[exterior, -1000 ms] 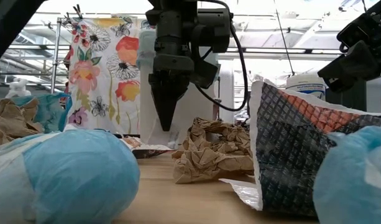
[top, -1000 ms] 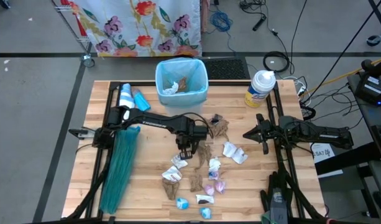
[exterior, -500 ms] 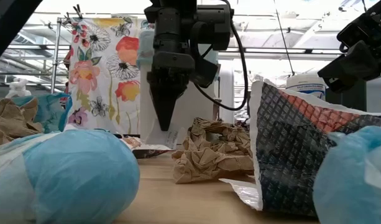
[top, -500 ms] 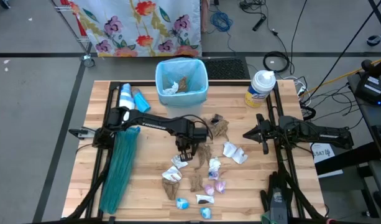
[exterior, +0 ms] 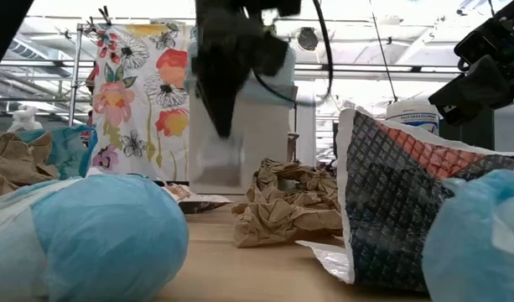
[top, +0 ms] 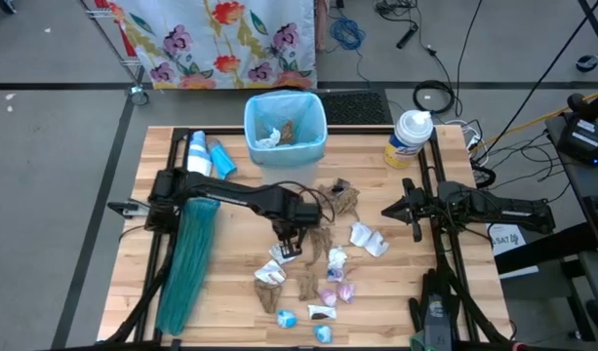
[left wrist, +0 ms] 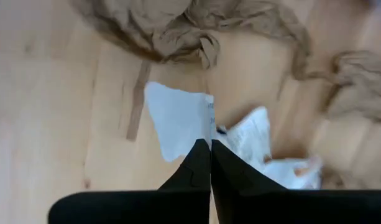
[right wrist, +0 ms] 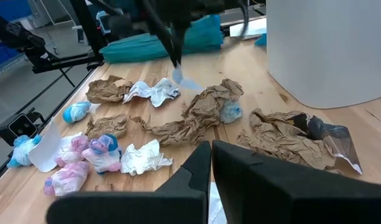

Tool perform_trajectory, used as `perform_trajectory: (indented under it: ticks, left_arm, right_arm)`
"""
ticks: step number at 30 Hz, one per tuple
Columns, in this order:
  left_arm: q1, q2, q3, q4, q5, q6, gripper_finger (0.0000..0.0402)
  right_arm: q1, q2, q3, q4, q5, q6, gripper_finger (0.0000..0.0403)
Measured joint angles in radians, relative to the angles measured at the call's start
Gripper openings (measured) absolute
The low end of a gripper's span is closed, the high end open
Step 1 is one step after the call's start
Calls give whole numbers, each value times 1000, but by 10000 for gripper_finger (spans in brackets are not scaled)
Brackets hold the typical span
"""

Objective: Place trash/remove bag and relplace
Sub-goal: Put the white paper into the white trash bin

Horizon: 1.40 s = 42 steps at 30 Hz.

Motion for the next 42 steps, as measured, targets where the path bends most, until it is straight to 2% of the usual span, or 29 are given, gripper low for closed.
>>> perform_trajectory:
  ticks: [4,13,18,24,31,35,42]
  left_arm:
    - [0,-87,14,-4,-23,-26,0]
    - [48,-252,165,35,-131,-24,0]
    - [136,-298,259,38,-136,55,0]
    - [273,-298,375,34,-100,178,0]
    - [429,-296,397,43,-100,321,1]
    - [492,-298,397,44,-103,352,22]
    - [543,-297,397,44,-107,427,95]
  right_arm:
    - [0,0,0,0,0,0,9]
    - [0,-1,0,0,0,0,9]
    - [0,0,0,-1,0,0,9]
    - [0,-1,0,-1,0,0,9]
    - [0,0,0,0,0,0,9]
    - [0,0,0,0,0,0,9]
    - [0,0,0,0,0,0,9]
